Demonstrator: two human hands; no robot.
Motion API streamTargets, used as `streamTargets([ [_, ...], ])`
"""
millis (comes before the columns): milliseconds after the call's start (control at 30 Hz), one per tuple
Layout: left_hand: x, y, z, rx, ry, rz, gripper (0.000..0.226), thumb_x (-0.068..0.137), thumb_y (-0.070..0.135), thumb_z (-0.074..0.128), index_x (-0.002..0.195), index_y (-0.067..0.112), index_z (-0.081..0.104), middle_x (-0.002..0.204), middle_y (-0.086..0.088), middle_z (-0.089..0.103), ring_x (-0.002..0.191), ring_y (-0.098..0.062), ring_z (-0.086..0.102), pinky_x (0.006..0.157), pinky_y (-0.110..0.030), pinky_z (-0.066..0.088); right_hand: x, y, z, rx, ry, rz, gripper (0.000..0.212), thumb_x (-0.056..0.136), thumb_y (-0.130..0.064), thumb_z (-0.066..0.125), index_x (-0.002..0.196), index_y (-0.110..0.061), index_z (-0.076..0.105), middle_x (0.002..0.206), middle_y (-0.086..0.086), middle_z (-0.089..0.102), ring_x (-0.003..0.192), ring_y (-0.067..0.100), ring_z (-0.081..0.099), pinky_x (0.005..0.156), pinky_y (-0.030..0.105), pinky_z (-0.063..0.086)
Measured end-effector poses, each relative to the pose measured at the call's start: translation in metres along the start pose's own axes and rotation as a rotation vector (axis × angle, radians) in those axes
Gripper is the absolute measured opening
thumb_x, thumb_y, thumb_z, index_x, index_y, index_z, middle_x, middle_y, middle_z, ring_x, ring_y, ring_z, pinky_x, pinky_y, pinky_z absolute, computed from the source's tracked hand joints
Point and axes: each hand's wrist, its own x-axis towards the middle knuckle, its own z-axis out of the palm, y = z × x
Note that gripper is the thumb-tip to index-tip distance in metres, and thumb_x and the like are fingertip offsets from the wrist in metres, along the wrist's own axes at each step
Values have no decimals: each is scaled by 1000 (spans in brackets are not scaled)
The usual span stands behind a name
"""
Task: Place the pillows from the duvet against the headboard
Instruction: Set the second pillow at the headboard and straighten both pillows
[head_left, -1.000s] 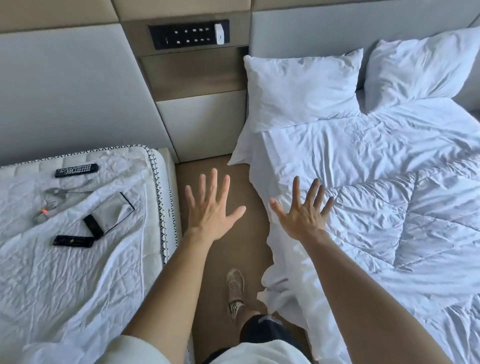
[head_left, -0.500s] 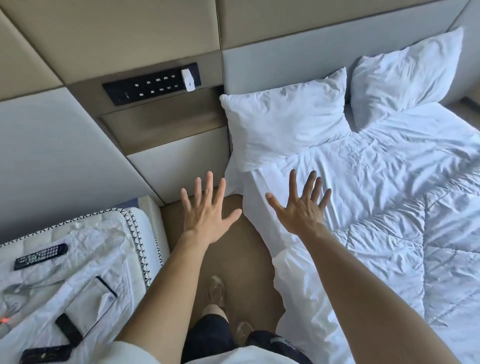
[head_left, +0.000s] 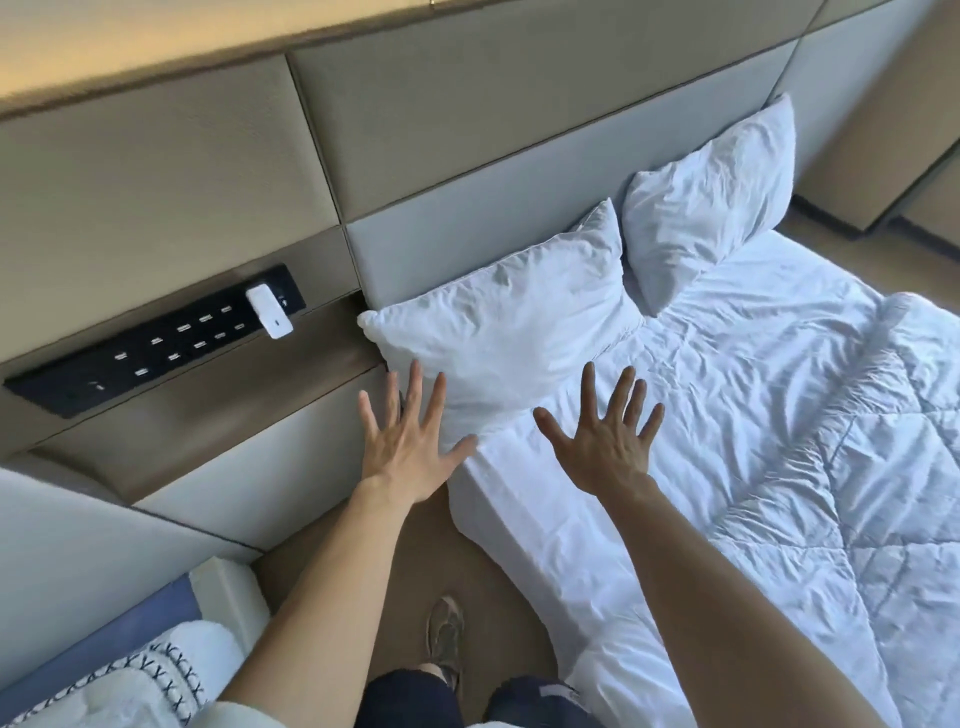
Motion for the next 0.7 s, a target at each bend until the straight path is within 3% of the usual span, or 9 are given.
streamTargets([
  [233,113,-7,-13,5,5,60,94,89,83,12,155,28,-24,162,-6,-36,152,-33,-25,116,-67,-11,83,-6,-20,1,40,61,97,81,-89,10,156,-37,-22,164,16,-28,152,32,-25,119,57,-19],
  [467,229,5,-4,7,110,80,95,87,83,14,162,26,0,170,-7,-6,156,-33,-2,118,-66,-1,211,26,-21,-53,76,29,95,83,-88,9,156,-36,-22,164,15,-28,153,33,-22,120,57,-17],
  [600,300,22,10,-24,140,36,86,92,75,24,158,21,28,164,-10,30,150,-32,30,117,-64,13,317,38,-17,-51,76,-45,87,92,-77,19,159,-32,-14,167,14,-20,154,32,-16,122,55,-10],
  [700,349,42,26,-53,180,69,73,93,62,33,144,13,50,144,-13,55,126,-33,57,105,-63,36,393,42,-7,-105,111,-135,76,101,-63,26,162,-27,-3,169,13,-9,155,33,-1,122,54,-5],
])
